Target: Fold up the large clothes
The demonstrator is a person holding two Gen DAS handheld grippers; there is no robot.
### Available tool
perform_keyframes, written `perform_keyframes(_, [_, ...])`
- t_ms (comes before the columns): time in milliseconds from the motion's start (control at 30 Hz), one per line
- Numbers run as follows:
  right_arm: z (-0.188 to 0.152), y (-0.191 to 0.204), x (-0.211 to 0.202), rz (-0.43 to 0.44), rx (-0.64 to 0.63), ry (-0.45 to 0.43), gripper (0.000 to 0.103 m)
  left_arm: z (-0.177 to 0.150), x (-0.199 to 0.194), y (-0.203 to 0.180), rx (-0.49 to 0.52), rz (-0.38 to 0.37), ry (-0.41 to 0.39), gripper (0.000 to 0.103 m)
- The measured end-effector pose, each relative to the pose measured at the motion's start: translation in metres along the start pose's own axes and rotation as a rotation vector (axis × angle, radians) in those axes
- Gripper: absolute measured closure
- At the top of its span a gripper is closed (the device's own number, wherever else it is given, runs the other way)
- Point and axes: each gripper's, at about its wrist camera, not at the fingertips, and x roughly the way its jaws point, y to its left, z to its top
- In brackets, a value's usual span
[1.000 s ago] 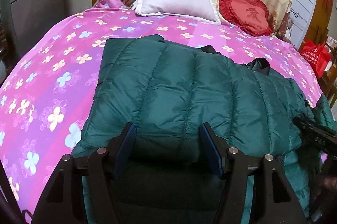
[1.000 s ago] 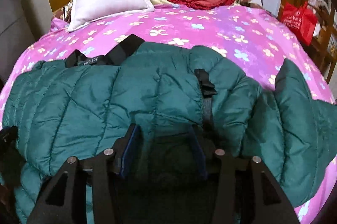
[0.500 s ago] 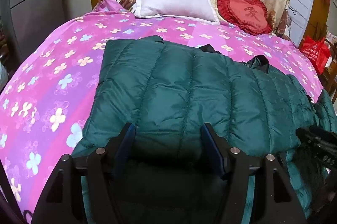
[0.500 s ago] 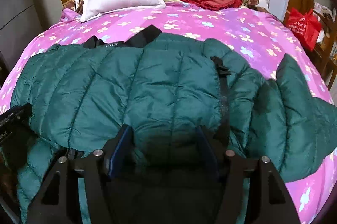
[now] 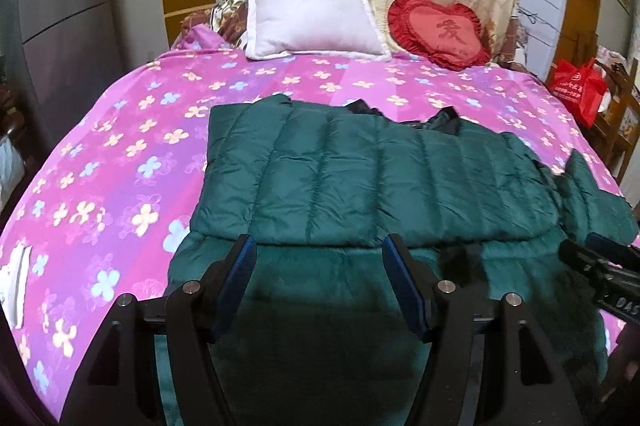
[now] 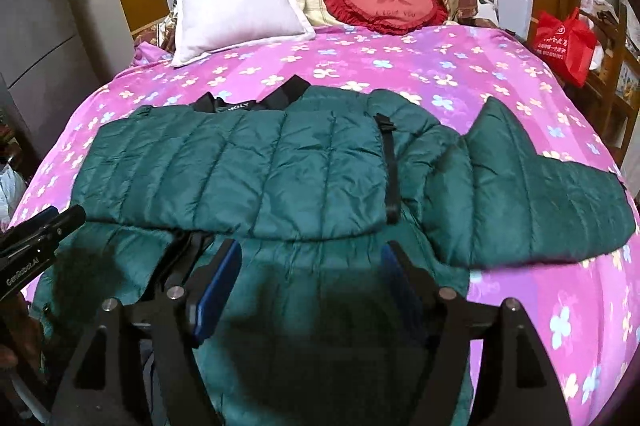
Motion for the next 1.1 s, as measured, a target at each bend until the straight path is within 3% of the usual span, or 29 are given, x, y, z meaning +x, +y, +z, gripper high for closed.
perform_keyframes(167, [-0.01, 0.004, -0.015, -0.015, -0.021, -0.012, 0.025, -0.009, -0.015, -0.005, -0.024, -0.014, -0.027, 0.056])
perform_keyframes(500, [-0.02, 0.009, -0.031, -0.036, 0.002, -0.043, 0.019, -0.016, -0.013, -0.017, 0.029, -0.039, -0.046, 0.056])
perform_keyframes(1100, [-0.016, 0.018, -0.02, -0.039, 0.007, -0.043, 0.018, -0.018, 0.0, -0.02, 0.016, -0.053, -0.021, 0.056])
